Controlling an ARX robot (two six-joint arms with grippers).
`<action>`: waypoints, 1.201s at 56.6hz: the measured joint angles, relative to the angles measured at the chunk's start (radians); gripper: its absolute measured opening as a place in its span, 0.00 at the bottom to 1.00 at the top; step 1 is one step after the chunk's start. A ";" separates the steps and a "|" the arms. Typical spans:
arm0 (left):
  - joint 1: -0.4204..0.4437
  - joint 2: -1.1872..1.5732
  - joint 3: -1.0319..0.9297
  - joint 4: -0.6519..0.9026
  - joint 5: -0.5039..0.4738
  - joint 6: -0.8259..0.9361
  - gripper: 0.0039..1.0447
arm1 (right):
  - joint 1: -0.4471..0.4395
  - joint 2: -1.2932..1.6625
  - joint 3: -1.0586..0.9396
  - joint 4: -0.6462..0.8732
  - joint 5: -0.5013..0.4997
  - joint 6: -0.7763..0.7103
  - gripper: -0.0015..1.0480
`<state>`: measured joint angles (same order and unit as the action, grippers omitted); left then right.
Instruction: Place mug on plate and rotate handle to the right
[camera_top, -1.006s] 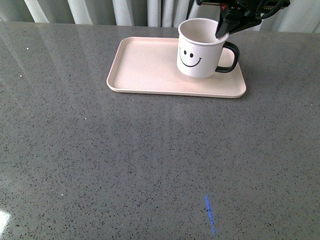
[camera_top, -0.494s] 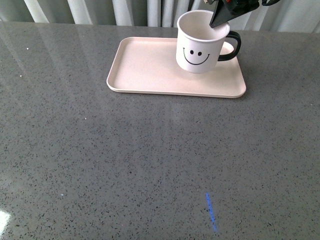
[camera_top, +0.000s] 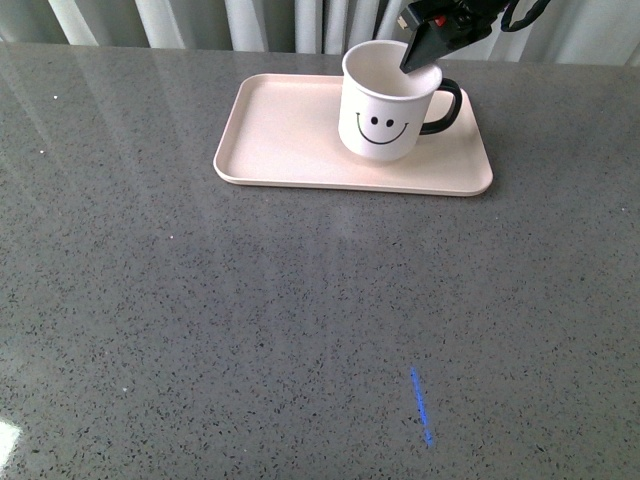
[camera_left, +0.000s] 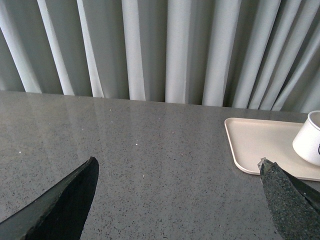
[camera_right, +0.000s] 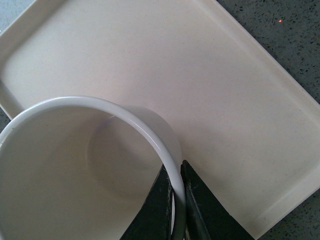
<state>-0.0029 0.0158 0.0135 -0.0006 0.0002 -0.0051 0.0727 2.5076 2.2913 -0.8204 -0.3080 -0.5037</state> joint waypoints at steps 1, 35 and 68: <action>0.000 0.000 0.000 0.000 0.000 0.000 0.91 | -0.001 0.005 0.006 -0.005 0.000 -0.006 0.02; 0.000 0.000 0.000 0.000 0.000 0.000 0.91 | -0.009 0.048 0.068 -0.057 -0.005 -0.089 0.02; 0.000 0.000 0.000 0.000 0.000 0.000 0.91 | -0.008 0.051 0.065 -0.056 0.002 -0.119 0.02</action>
<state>-0.0029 0.0158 0.0135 -0.0006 0.0002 -0.0051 0.0650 2.5584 2.3562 -0.8768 -0.3065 -0.6224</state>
